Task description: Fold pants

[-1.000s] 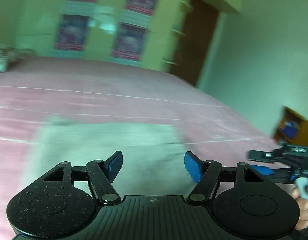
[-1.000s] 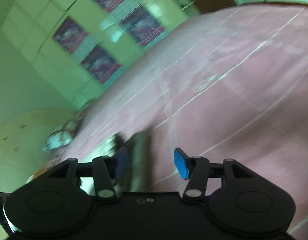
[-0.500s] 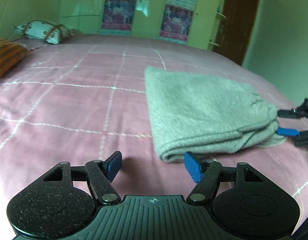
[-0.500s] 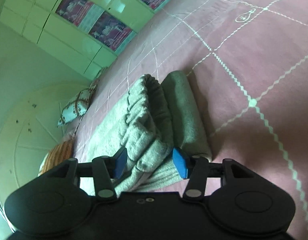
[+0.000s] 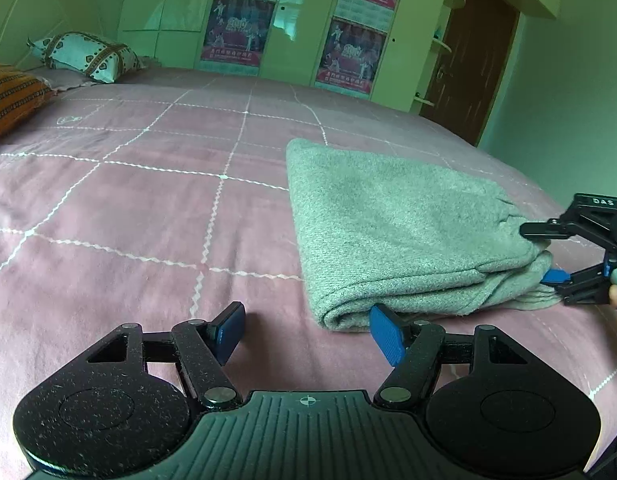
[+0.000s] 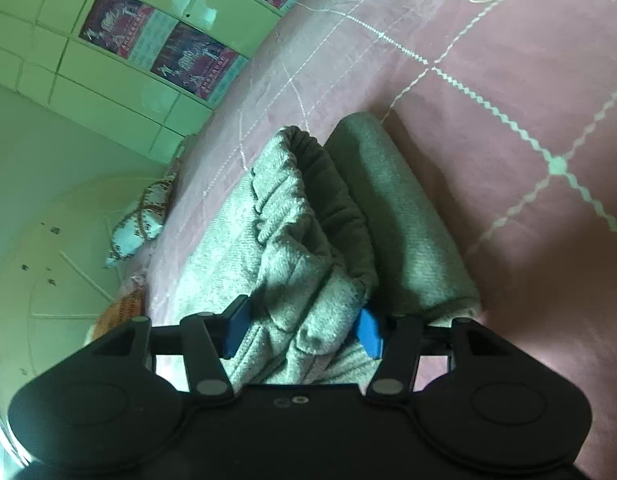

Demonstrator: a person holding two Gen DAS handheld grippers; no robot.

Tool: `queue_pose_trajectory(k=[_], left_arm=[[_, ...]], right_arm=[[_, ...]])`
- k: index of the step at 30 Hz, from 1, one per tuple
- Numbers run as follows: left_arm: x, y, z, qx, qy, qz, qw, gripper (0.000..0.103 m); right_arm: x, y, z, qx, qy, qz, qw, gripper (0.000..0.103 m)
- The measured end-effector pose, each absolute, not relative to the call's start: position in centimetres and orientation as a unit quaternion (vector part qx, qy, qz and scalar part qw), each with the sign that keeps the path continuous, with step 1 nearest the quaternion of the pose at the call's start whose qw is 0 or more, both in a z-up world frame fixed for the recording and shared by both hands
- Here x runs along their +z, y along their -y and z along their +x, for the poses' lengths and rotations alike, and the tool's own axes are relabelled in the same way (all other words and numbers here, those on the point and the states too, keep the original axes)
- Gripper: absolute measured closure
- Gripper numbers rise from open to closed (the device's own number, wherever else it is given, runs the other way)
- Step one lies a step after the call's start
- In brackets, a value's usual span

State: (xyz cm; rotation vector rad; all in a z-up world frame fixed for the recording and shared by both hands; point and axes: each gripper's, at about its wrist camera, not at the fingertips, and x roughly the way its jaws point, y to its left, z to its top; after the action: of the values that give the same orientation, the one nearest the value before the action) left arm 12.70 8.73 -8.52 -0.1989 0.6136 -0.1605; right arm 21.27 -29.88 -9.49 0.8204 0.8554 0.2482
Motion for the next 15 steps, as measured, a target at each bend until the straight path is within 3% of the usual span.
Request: queue_pose_trajectory(k=[1,3,5,12,15], left_arm=[[-8.5,-8.6,12.7,-0.081,-0.299,-0.099,0.946,0.034],[-8.4,-8.4,12.6,-0.088,-0.293,-0.101,0.947,0.034],[-8.4,-8.1,12.6,-0.081,-0.299,-0.093,0.946,0.034],[-8.0,-8.4,12.4,-0.061,-0.279,-0.110,0.952,0.034],[-8.0,-7.5,12.4,-0.064,-0.279,-0.092,0.954,0.034]], right_arm=[[-9.3,29.4,21.5,0.112,-0.407,0.376,0.825,0.051],[-8.6,28.5,21.8,0.102,-0.413,0.349,0.835,0.070],[-6.9,27.4,21.7,0.115,-0.400,0.318,0.852,0.076],[1.5,27.2,19.3,0.198,-0.287,0.298,0.889,0.080],[-0.4,30.2,19.3,0.169,-0.290,0.330,0.882,0.080]])
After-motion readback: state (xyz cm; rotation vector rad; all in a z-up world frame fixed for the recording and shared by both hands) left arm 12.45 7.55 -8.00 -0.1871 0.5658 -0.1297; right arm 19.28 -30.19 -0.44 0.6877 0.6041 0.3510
